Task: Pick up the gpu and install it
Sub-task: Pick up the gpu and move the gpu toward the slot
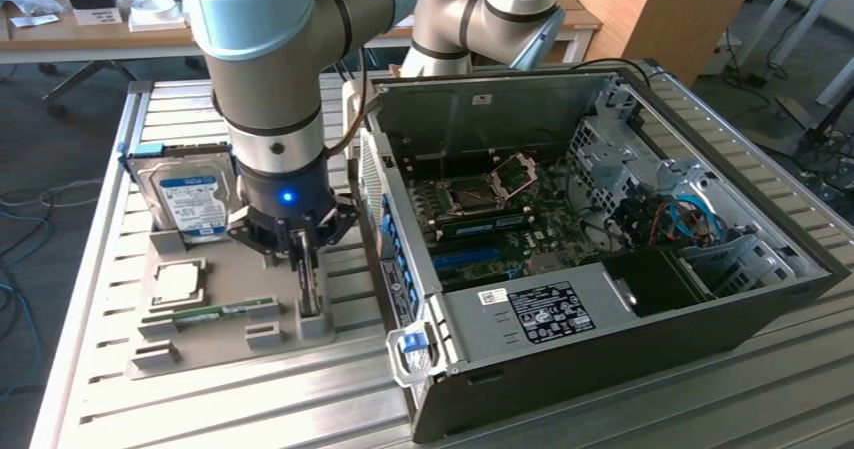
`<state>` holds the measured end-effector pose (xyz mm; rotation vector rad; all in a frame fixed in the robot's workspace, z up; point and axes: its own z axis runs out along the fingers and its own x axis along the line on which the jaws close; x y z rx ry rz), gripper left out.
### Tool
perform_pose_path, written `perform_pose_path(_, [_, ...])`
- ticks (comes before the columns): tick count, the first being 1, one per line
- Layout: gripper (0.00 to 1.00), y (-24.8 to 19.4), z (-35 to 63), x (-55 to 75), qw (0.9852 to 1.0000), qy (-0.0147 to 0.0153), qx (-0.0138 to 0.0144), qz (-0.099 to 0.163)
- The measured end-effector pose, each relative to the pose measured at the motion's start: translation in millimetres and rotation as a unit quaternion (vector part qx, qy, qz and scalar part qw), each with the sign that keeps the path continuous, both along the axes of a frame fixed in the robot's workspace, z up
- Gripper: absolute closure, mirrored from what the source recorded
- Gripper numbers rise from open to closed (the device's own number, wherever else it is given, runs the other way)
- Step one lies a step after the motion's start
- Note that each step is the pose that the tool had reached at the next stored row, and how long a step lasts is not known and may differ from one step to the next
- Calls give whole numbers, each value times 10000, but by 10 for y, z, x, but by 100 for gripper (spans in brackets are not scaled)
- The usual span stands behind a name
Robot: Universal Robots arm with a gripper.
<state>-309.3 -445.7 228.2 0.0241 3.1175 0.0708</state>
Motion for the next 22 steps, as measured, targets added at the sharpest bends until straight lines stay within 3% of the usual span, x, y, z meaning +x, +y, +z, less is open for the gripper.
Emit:
perform_pose_path(15, [73, 0, 2, 1, 10000, -3, 2, 34])
perform_pose_path(22, [73, 0, 112, 0, 10000, -1, 0, 34])
